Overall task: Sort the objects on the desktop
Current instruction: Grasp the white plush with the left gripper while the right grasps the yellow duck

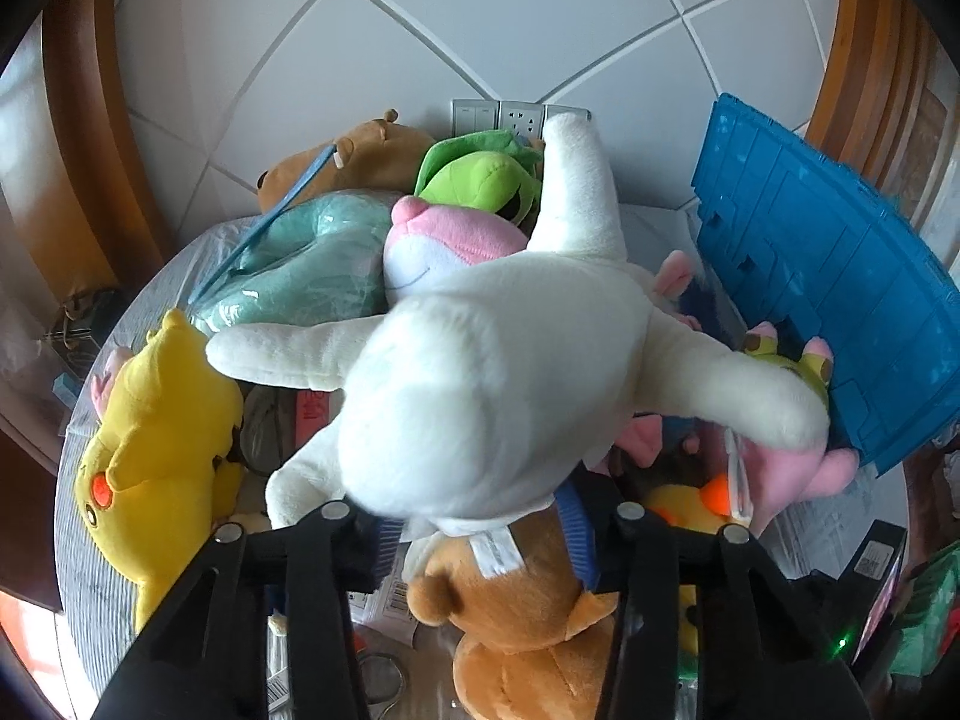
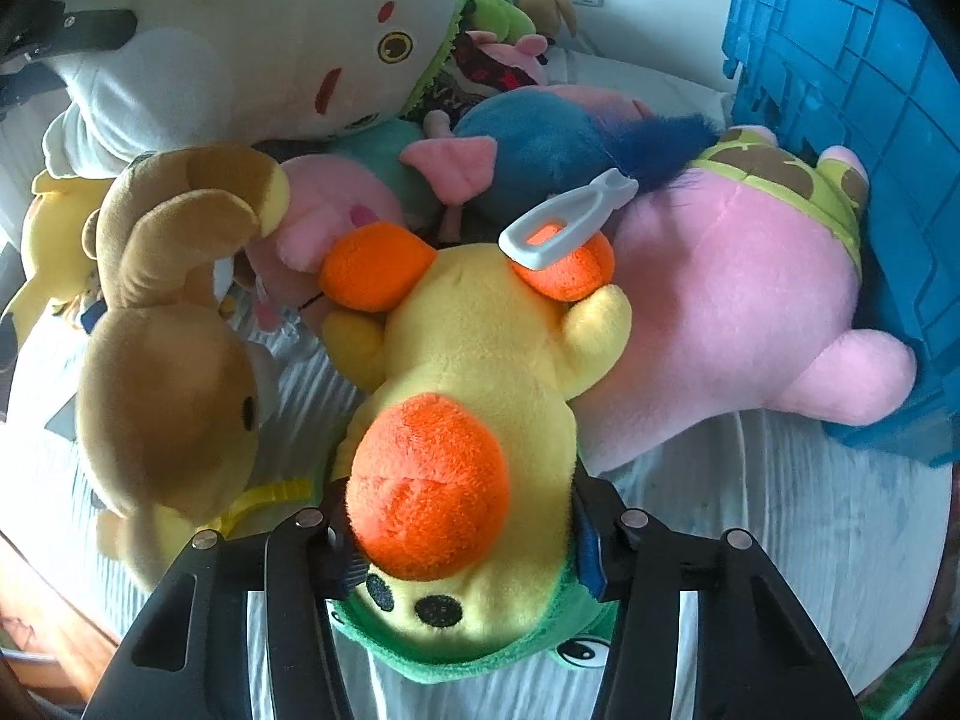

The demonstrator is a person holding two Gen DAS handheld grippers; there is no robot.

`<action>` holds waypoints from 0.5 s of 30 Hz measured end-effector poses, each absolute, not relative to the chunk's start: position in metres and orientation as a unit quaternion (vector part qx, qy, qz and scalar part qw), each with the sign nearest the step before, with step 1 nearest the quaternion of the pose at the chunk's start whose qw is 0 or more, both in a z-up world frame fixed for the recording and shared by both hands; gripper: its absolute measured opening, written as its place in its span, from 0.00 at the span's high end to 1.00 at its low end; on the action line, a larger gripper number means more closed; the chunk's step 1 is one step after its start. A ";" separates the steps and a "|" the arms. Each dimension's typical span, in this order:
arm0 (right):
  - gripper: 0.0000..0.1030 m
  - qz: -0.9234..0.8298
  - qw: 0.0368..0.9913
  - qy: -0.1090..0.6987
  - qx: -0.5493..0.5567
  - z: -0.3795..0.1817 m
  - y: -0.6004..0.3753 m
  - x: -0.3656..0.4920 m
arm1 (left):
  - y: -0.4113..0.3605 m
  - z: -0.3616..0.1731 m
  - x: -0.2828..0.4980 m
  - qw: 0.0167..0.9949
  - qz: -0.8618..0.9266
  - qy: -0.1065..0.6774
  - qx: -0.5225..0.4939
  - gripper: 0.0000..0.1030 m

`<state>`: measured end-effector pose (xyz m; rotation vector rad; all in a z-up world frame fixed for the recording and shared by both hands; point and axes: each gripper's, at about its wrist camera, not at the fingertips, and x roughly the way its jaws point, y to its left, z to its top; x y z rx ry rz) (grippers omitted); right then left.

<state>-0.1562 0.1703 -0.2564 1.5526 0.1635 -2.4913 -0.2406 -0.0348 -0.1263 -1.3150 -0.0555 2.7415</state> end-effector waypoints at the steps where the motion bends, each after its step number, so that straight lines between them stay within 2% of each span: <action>1: 0.51 -0.844 0.101 0.055 0.524 -0.254 0.171 -0.154 | -0.035 -0.125 -0.240 0.050 0.901 -0.019 -0.431 0.61; 8: 0.51 -0.848 0.103 0.059 0.517 -0.241 0.178 -0.145 | -0.039 -0.123 -0.239 0.048 0.902 -0.028 -0.429 0.64; 11: 0.51 -0.848 0.109 0.066 0.515 -0.240 0.179 -0.142 | -0.044 -0.120 -0.239 0.062 0.906 -0.046 -0.416 0.56; 13: 0.51 -0.847 0.110 0.066 0.517 -0.240 0.179 -0.139 | -0.046 -0.117 -0.238 0.071 0.911 -0.051 -0.404 0.56; 14: 0.51 -0.846 0.110 0.065 0.517 -0.240 0.179 -0.138 | -0.044 -0.114 -0.238 0.072 0.911 -0.046 -0.402 0.58; 15: 0.51 -0.847 0.110 0.065 0.517 -0.239 0.179 -0.138 | -0.043 -0.112 -0.239 0.073 0.911 -0.038 -0.403 0.67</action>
